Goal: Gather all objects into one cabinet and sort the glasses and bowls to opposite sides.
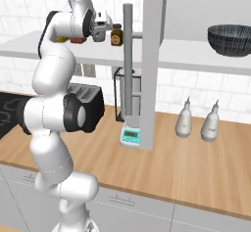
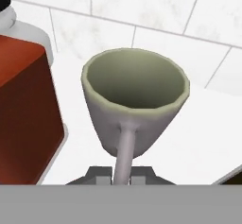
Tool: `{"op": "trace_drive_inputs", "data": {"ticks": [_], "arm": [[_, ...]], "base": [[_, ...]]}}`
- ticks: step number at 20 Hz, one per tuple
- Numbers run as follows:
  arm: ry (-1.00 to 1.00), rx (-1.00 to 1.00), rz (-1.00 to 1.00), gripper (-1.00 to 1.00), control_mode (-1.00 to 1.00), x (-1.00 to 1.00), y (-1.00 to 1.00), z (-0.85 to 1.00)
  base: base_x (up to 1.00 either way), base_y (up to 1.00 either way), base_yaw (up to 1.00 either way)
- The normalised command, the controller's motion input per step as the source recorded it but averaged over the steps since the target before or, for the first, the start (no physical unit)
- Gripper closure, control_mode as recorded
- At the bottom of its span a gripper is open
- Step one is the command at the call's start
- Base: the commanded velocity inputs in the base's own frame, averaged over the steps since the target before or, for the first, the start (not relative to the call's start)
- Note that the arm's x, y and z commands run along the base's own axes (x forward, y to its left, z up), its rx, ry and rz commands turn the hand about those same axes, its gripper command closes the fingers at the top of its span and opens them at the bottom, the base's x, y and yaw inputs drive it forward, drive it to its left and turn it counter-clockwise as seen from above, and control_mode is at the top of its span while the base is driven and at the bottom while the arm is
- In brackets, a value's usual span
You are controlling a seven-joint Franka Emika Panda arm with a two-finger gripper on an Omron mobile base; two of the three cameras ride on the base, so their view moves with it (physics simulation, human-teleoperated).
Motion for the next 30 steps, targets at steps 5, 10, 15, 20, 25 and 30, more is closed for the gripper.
{"op": "trace_drive_inputs", "data": {"ticks": [5, 10, 15, 20, 25, 30], "arm": [[0.00, 0.00, -0.04, 1.00, -1.00, 0.00, -0.04, 0.02], [-0.01, 0.00, 0.00, 1.00, -1.00, -0.07, 0.00, 0.00], [0.01, 0.00, 0.00, 1.00, -1.00, -0.01, 0.00, 0.00], [0.00, 0.00, 0.00, 1.00, -1.00, -0.26, 0.00, 0.00], [-0.03, 0.00, 0.00, 1.00, -1.00, -0.84, 0.00, 0.00], [0.00, 0.00, 0.00, 1.00, -1.00, -0.21, 0.00, 0.00]], "base": [[0.00, 0.00, 0.00], [0.00, 0.00, 0.00], [0.00, 0.00, 0.00], [0.00, 0.00, 0.00], [0.00, 0.00, 0.00], [0.00, 0.00, 0.00]]}}
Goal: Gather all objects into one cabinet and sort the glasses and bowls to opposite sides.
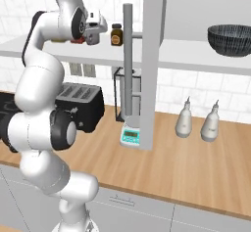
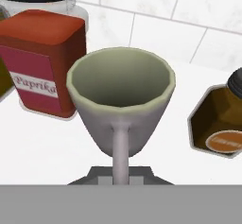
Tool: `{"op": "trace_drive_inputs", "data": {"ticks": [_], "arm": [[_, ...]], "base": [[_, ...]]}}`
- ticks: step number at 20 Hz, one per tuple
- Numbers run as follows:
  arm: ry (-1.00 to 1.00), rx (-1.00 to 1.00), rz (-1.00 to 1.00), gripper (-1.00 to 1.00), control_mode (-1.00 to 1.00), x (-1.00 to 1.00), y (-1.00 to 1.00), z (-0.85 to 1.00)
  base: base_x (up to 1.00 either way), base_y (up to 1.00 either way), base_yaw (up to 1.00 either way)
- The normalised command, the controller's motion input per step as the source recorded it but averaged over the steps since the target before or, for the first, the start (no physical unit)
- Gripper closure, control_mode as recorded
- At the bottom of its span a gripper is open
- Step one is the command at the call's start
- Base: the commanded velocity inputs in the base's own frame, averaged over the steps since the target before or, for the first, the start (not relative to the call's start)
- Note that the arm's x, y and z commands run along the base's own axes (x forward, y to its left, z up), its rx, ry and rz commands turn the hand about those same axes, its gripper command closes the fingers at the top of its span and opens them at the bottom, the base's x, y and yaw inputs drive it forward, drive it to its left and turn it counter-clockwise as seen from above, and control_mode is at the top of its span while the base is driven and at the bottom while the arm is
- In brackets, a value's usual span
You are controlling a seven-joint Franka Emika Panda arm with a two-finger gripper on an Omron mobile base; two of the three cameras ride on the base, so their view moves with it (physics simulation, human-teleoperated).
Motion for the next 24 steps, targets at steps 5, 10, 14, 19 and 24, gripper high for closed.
{"op": "trace_drive_inputs", "data": {"ticks": [5, 10, 14, 19, 24], "arm": [[0.00, 0.00, 0.00, 1.00, -1.00, 0.00, 0.00, 0.00], [0.00, 0.00, 0.00, 1.00, -1.00, 0.00, 0.00, 0.00], [0.00, 0.00, 0.00, 1.00, -1.00, 0.00, 0.00, 0.00], [-0.01, 0.00, 0.00, 1.00, -1.00, -0.04, 0.00, 0.00], [-0.01, 0.00, -0.07, 1.00, -1.00, -0.42, -0.01, 0.00]], "base": [[0.00, 0.00, 0.00], [0.00, 0.00, 0.00], [0.00, 0.00, 0.00], [0.00, 0.00, 0.00], [0.00, 0.00, 0.00]]}}
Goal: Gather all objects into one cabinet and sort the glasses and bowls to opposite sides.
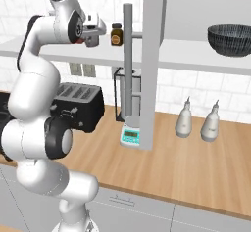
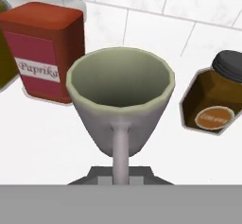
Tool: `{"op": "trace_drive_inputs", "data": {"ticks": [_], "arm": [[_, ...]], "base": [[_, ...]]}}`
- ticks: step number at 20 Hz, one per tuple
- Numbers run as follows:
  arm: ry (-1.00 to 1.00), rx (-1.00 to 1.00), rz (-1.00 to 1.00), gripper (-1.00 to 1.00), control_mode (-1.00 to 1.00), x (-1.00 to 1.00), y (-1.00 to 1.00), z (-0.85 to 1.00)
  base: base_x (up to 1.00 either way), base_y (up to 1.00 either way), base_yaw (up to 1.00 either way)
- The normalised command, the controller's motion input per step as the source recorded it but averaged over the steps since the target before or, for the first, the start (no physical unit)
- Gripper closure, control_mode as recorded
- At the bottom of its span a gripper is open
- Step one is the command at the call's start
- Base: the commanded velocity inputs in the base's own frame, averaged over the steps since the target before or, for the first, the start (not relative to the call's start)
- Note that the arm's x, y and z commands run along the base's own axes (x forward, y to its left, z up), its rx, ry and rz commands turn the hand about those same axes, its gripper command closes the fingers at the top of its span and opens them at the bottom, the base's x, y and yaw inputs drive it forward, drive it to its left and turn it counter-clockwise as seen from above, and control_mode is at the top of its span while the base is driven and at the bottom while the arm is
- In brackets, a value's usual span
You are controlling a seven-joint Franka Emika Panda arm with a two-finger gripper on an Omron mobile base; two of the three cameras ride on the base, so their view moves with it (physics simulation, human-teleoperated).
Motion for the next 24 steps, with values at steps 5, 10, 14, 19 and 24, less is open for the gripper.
{"op": "trace_drive_inputs", "data": {"ticks": [5, 10, 14, 19, 24], "arm": [[0.00, 0.00, -0.08, 1.00, -1.00, -0.46, -0.09, 0.00], [0.00, 0.00, -0.07, 1.00, -1.00, -0.43, -0.02, 0.00], [-0.01, 0.00, -0.06, 1.00, -1.00, -0.39, 0.00, 0.00], [-0.04, 0.00, -0.06, 1.00, -1.00, -0.38, 0.00, 0.01], [-0.08, 0.00, -0.05, 1.00, -1.00, -0.44, -0.04, 0.04]], "base": [[0.00, 0.00, 0.00], [0.00, 0.00, 0.00], [0.00, 0.00, 0.00], [0.00, 0.00, 0.00], [0.00, 0.00, 0.00]]}}
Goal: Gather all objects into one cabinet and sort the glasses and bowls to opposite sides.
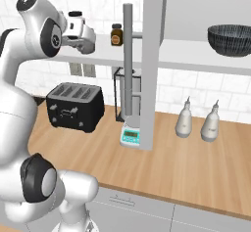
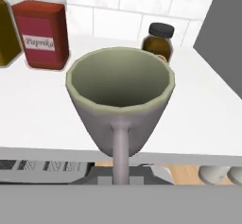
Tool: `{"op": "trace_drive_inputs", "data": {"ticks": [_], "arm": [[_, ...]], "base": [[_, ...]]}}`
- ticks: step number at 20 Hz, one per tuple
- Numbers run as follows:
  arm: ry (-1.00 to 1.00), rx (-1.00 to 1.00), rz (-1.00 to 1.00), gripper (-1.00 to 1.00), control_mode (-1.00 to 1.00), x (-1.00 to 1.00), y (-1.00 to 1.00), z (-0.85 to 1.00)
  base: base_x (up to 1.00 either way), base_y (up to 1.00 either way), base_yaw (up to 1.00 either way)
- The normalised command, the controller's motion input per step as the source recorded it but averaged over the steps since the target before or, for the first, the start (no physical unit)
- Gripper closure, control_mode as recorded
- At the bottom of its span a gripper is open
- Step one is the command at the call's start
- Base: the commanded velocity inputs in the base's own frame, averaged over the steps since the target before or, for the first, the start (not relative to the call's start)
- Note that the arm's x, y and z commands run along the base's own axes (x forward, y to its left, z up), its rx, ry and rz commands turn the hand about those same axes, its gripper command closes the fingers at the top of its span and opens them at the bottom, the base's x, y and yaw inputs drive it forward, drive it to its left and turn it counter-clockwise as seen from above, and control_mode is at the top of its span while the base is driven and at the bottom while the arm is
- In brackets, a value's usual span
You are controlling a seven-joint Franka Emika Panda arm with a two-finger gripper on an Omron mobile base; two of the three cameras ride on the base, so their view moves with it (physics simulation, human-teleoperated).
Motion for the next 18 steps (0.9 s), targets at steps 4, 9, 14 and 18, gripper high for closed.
{"op": "trace_drive_inputs", "data": {"ticks": [4, 9, 14, 18], "arm": [[-0.04, 0.00, -0.01, 1.00, -1.00, -0.17, 0.00, 0.00], [0.00, 0.00, 0.00, 1.00, 1.00, 0.00, 0.00, 0.00], [0.00, 0.00, 0.00, 1.00, 1.00, 0.00, 0.00, 0.00], [0.00, 0.00, 0.00, 1.00, 1.00, 0.00, 0.00, 0.00]], "base": [[0.00, 0.00, 0.00], [-0.11, 0.00, 0.00], [-0.78, -0.09, 0.00], [-0.91, -0.11, 0.00]]}}
